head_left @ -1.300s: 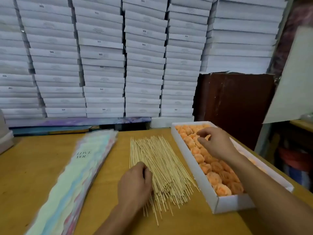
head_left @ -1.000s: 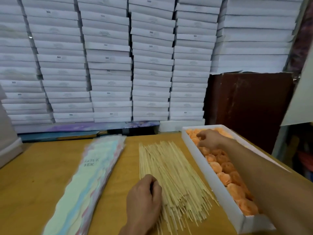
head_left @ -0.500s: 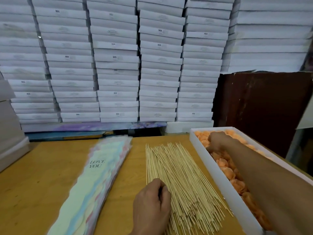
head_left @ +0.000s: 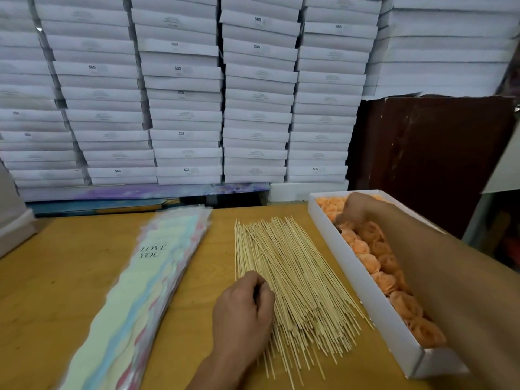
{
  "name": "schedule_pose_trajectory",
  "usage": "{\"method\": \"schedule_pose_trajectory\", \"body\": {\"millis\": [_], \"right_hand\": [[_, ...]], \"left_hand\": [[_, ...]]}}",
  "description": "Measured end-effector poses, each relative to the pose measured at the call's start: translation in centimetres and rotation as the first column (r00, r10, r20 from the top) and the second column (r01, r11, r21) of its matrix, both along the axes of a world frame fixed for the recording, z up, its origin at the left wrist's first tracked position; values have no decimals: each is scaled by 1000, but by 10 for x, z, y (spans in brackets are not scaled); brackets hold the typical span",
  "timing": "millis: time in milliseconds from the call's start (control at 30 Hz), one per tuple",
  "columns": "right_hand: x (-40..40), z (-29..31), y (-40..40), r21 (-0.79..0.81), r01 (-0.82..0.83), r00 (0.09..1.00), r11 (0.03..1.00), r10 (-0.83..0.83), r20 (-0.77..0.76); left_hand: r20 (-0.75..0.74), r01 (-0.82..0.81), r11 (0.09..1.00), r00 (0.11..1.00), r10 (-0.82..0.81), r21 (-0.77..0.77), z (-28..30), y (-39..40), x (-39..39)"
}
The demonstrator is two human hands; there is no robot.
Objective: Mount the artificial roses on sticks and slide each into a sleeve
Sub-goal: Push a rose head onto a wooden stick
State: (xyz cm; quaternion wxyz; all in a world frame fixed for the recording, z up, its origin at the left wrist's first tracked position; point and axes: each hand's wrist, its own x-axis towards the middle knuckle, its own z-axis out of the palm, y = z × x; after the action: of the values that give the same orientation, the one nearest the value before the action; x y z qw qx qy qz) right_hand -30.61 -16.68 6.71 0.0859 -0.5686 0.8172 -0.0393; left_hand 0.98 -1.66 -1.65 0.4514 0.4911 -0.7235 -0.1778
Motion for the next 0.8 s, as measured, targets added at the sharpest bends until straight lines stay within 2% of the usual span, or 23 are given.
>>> {"method": "schedule_pose_trajectory", "body": {"millis": [67,200,333,500,633,700,800], "right_hand": [[-4,4,2,-70,16,999,997,-12,52],[-11,9,8,-268,93,959,959,-14,282],[-7,16,24,-351,132,894,927,42,446],[15,29,53,-427,147,817,892,134,560],[58,39,96,-485,78,758,871,264,596],[82,36,119,-462,4,750,887,303,588],[119,22,147,-397,-83,748,914,320,581]], "left_hand": [[13,-1,1000,1000,1,3,0,1,-1],[19,-1,1000,1000,1,5,-1,0,-1],[27,-7,1000,1000,7,2,-2,0,-1],[11,15,1000,1000,-15,-15,-2,0,-2],[-101,112,992,988,-117,-50,1,2,-2],[-160,144,989,976,-147,-27,4,3,-4],[-173,164,986,971,-165,-20,7,5,-5]]}}
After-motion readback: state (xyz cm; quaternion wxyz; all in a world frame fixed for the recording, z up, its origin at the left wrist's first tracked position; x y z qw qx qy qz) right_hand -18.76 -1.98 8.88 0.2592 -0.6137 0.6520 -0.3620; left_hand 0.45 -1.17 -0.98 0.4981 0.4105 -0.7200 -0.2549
